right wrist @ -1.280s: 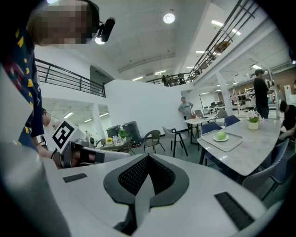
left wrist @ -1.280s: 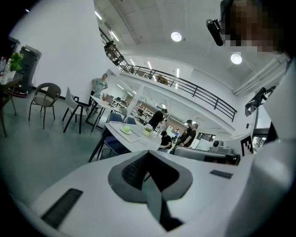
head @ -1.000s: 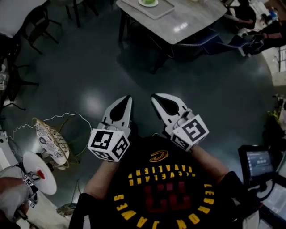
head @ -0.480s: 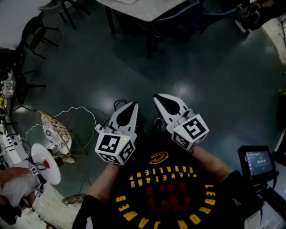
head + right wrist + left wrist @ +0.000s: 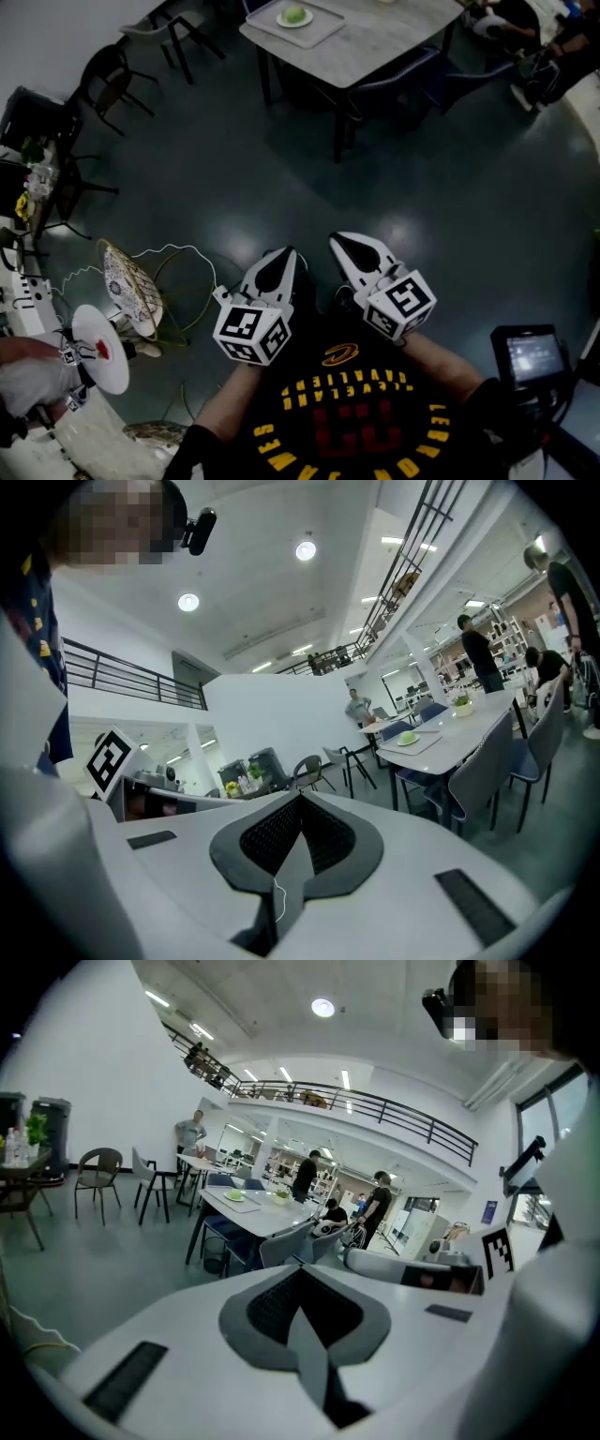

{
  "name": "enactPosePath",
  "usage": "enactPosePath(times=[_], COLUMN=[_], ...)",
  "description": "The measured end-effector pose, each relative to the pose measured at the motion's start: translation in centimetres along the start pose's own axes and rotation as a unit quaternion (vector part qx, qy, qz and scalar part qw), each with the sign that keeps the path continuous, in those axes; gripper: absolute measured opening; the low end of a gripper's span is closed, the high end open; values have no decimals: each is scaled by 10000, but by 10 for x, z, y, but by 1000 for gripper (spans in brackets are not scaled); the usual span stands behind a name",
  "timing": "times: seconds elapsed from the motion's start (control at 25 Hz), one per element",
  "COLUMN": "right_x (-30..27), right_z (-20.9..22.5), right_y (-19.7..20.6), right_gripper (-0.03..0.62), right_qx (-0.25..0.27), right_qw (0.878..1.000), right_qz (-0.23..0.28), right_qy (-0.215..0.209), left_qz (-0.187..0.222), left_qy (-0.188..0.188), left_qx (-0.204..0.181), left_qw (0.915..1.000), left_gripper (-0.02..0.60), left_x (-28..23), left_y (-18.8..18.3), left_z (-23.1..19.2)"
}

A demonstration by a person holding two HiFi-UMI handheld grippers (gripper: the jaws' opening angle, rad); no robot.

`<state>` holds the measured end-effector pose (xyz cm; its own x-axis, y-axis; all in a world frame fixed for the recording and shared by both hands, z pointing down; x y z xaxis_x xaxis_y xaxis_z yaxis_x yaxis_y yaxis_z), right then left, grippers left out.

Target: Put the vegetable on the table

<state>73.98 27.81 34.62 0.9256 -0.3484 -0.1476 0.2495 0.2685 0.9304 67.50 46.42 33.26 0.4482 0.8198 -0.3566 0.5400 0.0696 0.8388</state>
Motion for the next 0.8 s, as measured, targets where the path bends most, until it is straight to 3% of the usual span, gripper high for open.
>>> enactPosePath(times=[0.12, 0.56, 0.8], right_x=[-24, -126, -160], right_z=[5, 13, 10], right_y=[-3, -43, -51], right_gripper=[5, 5, 5], right_qx=[58, 366, 468], right_qw=[10000, 9973, 9957], right_qz=[-29, -12, -138], right_qy=[73, 640, 784], left_qz=[74, 376, 564], left_qy=[-44, 538, 593], left_qx=[173, -178, -142], left_qw=[9998, 9977, 9965], left_gripper=[2, 2, 0], left_x=[-8, -53, -56], left_y=[-7, -82, -99], left_z=[-28, -111, -145])
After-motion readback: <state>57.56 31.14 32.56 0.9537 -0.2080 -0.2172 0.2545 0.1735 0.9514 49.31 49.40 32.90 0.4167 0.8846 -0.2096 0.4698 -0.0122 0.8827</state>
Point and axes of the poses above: the fingertips, and each gripper's own axes: x backward along the fingers, z to its right, y out of its underside, the point moved 10 cm from there along x, backward along the fingers, and after that the axes turned 2 degrees about x, right-handed, at the moved point
